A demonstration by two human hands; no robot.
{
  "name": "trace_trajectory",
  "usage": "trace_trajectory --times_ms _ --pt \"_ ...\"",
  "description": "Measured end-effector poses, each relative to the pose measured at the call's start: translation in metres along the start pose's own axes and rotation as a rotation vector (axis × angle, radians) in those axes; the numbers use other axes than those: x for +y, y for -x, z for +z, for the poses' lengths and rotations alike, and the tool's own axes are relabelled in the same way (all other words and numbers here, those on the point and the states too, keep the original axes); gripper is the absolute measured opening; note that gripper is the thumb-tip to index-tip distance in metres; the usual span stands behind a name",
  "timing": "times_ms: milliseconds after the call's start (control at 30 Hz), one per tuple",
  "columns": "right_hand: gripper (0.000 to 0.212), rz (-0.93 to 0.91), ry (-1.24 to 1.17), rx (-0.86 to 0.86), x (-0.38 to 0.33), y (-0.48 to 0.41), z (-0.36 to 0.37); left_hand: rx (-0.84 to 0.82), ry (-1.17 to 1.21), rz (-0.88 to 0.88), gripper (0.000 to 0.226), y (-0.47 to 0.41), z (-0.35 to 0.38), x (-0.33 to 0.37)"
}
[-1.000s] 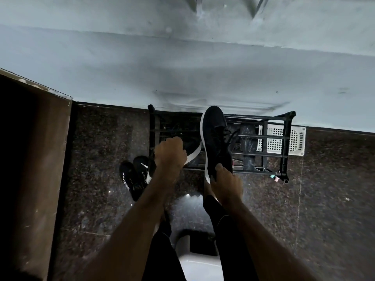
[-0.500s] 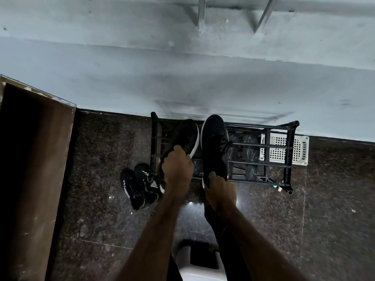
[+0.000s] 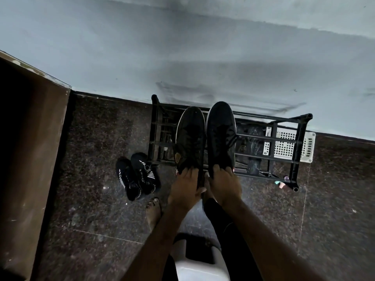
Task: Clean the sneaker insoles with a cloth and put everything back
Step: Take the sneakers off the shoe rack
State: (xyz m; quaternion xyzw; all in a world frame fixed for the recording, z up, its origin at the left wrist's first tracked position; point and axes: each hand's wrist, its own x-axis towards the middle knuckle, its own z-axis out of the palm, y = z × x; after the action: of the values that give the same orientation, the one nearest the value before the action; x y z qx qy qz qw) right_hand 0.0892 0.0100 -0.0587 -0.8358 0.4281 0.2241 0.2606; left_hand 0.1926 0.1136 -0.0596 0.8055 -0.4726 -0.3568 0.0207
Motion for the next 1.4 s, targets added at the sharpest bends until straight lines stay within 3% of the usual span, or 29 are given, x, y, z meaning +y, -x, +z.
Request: trace_trajectory --times_ms 133,367,467,667,900,1033,1133,1233,1300,1400 --pt "0.050 0.024 0.129 -0.048 0.008 0.007 0.011 -0.052 -0.446 0.141 0.064 0.008 0.006 -0.013" --pt "0.050 0.066 0.062 -0.038 0.003 -0.012 0.022 -0.114 -0.607 0.136 0.047 -0.005 0.015 -0.026" --pt "0.045 0.053 0.038 0.001 -0.005 -0.023 0.021 0.016 -0.647 0.082 0.045 -0.029 -0.008 -0.033" --pt "0.026 0.006 0.075 -0.010 -0.016 -0.011 -0.003 0.035 -0.622 0.076 0.026 -0.049 -0.063 -0.036" --pt "0.023 -0.082 0.125 0.032 -0.048 0.032 -0.044 0.052 -0.493 0.059 0.024 0.022 -0.092 -0.025" --pt "0.026 -0.106 0.141 0.002 -0.069 0.070 -0.042 0.193 -0.335 0.058 0.015 0.078 -0.080 -0.022" --pt "0.028 -0.099 0.156 -0.033 -0.092 0.118 -0.029 0.233 -0.267 0.067 0.026 0.128 -0.065 -0.035" --pt "0.026 -0.168 0.204 -0.010 -0.112 0.172 -0.005 0.177 -0.211 0.079 0.027 0.188 -0.041 -0.054" --pt "0.030 -0.233 0.211 -0.034 -0.122 0.206 0.010 0.145 -0.171 0.111 0.010 0.227 -0.018 -0.066" --pt "0.051 -0.233 0.210 -0.191 -0.122 0.231 0.054 0.029 -0.129 0.108 0.031 0.263 0.021 -0.084"
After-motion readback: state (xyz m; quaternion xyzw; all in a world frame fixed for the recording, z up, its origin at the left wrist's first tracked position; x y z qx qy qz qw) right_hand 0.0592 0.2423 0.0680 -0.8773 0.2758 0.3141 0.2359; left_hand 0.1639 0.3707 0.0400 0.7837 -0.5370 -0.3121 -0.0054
